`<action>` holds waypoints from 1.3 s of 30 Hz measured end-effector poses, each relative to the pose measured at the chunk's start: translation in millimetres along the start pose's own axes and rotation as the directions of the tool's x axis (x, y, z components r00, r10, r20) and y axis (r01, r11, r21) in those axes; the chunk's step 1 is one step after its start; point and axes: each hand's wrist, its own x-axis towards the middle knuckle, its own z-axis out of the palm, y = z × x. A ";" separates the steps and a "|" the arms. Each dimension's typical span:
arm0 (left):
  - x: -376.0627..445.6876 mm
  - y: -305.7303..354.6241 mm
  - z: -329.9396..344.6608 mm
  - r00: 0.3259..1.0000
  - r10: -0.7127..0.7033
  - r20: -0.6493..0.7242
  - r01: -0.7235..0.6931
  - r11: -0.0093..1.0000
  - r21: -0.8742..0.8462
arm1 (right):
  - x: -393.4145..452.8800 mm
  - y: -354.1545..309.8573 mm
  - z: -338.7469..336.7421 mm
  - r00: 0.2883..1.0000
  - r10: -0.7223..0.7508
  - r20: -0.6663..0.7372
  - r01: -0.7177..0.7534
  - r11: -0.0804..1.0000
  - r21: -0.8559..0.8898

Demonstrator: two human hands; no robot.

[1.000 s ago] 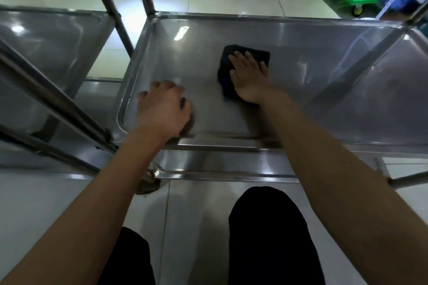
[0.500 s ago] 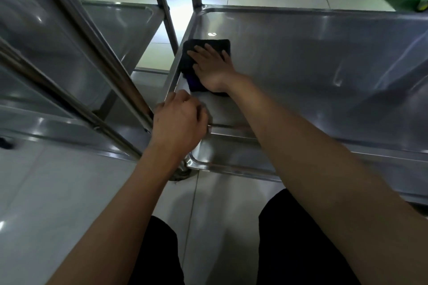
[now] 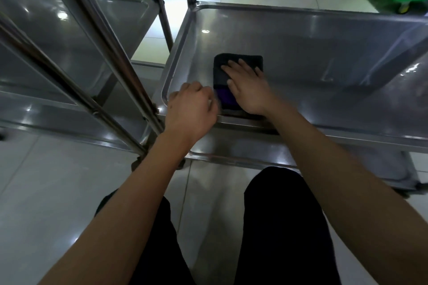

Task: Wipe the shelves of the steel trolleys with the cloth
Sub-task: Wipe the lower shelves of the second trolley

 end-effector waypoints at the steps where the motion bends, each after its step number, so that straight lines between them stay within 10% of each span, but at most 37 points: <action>1: 3.0 8.3 0.9 1.000 0.018 0.018 -0.017 1.000 -0.006 | -8.4 8.4 -2.4 1.000 0.019 -0.009 -0.019 1.000 -0.006; 15: 17.1 133.6 38.0 0.939 0.283 0.196 -0.248 0.951 -0.185 | -139.9 125.6 -32.8 0.922 0.342 -0.179 -0.351 0.936 -0.021; 39: 16.5 113.8 64.1 0.913 0.388 0.127 -0.329 0.882 -0.337 | -115.5 71.5 -38.4 0.812 0.525 -0.254 -0.506 0.851 0.142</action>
